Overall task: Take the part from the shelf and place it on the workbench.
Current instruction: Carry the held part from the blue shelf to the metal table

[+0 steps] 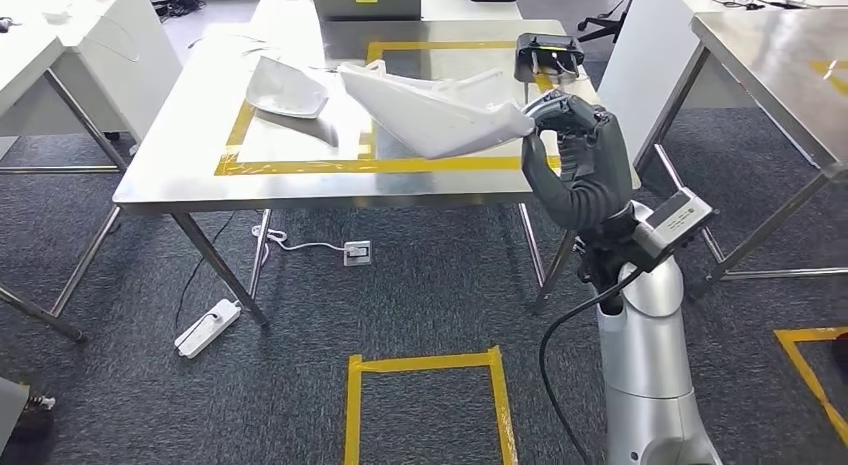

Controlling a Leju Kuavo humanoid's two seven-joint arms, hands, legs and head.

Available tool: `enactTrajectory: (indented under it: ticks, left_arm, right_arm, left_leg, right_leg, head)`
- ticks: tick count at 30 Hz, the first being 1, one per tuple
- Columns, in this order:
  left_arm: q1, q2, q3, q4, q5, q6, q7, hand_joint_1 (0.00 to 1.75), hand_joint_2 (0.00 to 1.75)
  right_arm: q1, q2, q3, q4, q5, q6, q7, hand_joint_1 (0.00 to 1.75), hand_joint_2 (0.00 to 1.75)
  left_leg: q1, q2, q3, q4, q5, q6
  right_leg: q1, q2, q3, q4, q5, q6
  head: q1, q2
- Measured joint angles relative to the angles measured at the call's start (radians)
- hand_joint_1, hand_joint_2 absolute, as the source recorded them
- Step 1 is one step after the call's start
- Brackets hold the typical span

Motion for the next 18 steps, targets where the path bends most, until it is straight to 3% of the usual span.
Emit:
enactTrajectory:
  ticks: [2, 4, 6, 8, 9, 10, 12, 14, 18]
  left_arm:
    - [-0.001, -0.001, 0.000, 0.000, -0.001, 0.000, 0.001, 0.00, 1.75]
    - [-0.003, -0.002, 0.000, 0.000, -0.004, 0.000, 0.002, 0.00, 1.75]
    - [-0.002, -0.001, -0.001, 0.000, -0.010, -0.001, 0.003, 0.00, 1.75]
    - [0.001, 0.000, -0.005, 0.000, -0.017, -0.002, 0.006, 0.00, 1.75]
    - [0.001, 0.000, -0.006, 0.001, -0.020, -0.002, 0.007, 0.00, 1.75]
    - [0.000, 0.001, -0.008, 0.001, -0.022, -0.002, 0.008, 0.00, 1.75]
    - [-0.004, 0.000, -0.009, 0.001, -0.023, -0.002, 0.009, 0.00, 1.75]
    - [-0.008, -0.002, -0.012, 0.001, -0.023, -0.002, 0.009, 0.00, 1.75]
    - [-0.009, -0.001, -0.015, 0.001, -0.023, -0.002, 0.010, 0.00, 1.75]
  right_arm:
    - [0.002, -0.001, 0.000, 0.000, 0.000, 0.000, 0.000, 1.75, 1.75]
    - [0.002, -0.002, 0.000, 0.000, 0.000, 0.000, -0.001, 1.75, 1.75]
    - [0.000, -0.002, 0.001, 0.000, 0.002, 0.000, -0.003, 1.75, 1.75]
    - [0.004, -0.001, 0.001, 0.001, 0.005, -0.001, -0.003, 1.75, 1.75]
    - [0.006, -0.001, 0.002, 0.002, 0.007, -0.003, -0.003, 1.75, 1.75]
    - [0.007, -0.002, 0.002, 0.003, 0.010, -0.007, -0.004, 1.75, 1.75]
    - [0.006, -0.002, 0.002, 0.004, 0.017, -0.019, -0.010, 1.75, 1.75]
    - [0.004, -0.002, 0.002, 0.004, 0.024, -0.029, -0.018, 1.75, 1.75]
    - [0.007, -0.002, 0.002, 0.004, 0.029, -0.035, -0.022, 1.75, 1.75]
  left_leg:
    - [-0.003, 0.025, 0.000, -0.003, 0.005, 0.016]
    - [-0.001, 0.050, 0.001, -0.008, 0.010, 0.030]
    - [-0.003, 0.076, 0.000, -0.011, 0.011, 0.039]
    - [-0.007, 0.099, -0.002, -0.010, 0.010, 0.043]
    - [-0.008, 0.109, -0.003, -0.010, 0.009, 0.043]
    - [-0.009, 0.117, -0.002, -0.010, 0.009, 0.043]
    - [-0.012, 0.129, -0.001, -0.010, 0.008, 0.042]
    - [-0.015, 0.135, 0.000, -0.010, 0.007, 0.036]
    - [-0.020, 0.137, 0.000, -0.012, 0.006, 0.032]
  right_leg:
    - [-0.003, 0.018, -0.007, -0.004, 0.008, 0.015]
    - [0.000, -0.023, -0.023, 0.021, -0.008, 0.025]
    - [0.004, -0.091, -0.074, 0.128, -0.065, 0.031]
    - [0.003, -0.114, -0.135, 0.258, -0.119, 0.034]
    - [0.003, -0.116, -0.145, 0.283, -0.121, 0.033]
    - [0.003, -0.117, -0.133, 0.266, -0.106, 0.031]
    - [0.008, -0.122, -0.057, 0.131, -0.048, 0.018]
    - [0.017, -0.133, 0.006, 0.015, -0.015, 0.002]
    - [0.019, -0.134, 0.016, -0.011, -0.008, 0.001]
  head:
    - [-0.001, 0.000]
    - [0.003, 0.000]
    - [0.008, 0.000]
    - [0.009, 0.000]
    - [0.009, 0.000]
    - [0.009, 0.000]
    - [0.009, 0.000]
    - [0.009, 0.000]
    - [0.009, 0.000]
